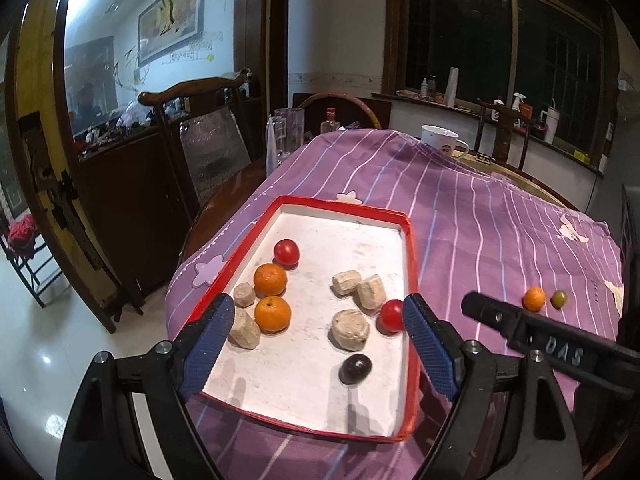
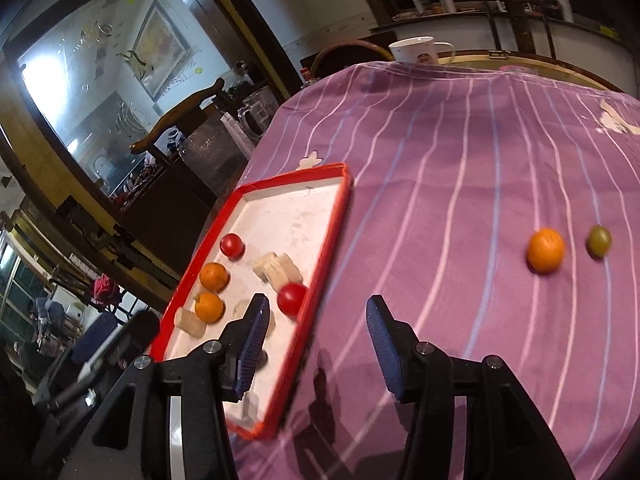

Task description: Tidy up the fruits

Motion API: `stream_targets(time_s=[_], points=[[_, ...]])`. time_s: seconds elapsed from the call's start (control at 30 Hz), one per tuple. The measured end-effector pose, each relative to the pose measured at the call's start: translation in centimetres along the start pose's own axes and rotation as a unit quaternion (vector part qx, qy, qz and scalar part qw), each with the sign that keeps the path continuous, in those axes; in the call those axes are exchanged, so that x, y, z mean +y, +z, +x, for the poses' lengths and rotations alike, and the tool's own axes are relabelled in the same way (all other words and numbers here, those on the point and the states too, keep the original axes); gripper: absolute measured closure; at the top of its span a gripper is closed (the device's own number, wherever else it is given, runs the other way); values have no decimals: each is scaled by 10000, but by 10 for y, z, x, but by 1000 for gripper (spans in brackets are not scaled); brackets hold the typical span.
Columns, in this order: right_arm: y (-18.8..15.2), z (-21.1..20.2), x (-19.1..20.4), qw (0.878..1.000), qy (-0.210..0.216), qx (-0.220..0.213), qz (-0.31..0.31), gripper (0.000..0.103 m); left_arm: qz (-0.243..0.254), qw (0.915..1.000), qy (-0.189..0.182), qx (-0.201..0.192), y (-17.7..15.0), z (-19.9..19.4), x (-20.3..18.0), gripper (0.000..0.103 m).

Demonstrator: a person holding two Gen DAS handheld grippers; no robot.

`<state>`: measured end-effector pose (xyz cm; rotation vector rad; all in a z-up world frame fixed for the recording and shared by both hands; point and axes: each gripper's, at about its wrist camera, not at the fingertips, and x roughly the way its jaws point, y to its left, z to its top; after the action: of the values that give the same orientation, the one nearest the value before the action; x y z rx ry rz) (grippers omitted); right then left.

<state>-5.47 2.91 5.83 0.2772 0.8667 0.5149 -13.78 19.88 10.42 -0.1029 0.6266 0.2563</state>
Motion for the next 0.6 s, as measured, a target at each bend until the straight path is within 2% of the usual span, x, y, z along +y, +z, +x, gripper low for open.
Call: stream_targets(time_s=[0.23, 0.6], points=[[-17, -21, -19, 9999, -89, -97, 45, 47, 267, 9995, 28, -139, 0, -17, -25, 17], [-24, -51, -54, 9985, -34, -331, 429, 45, 729, 9970, 92, -244, -5, -32, -65, 16]])
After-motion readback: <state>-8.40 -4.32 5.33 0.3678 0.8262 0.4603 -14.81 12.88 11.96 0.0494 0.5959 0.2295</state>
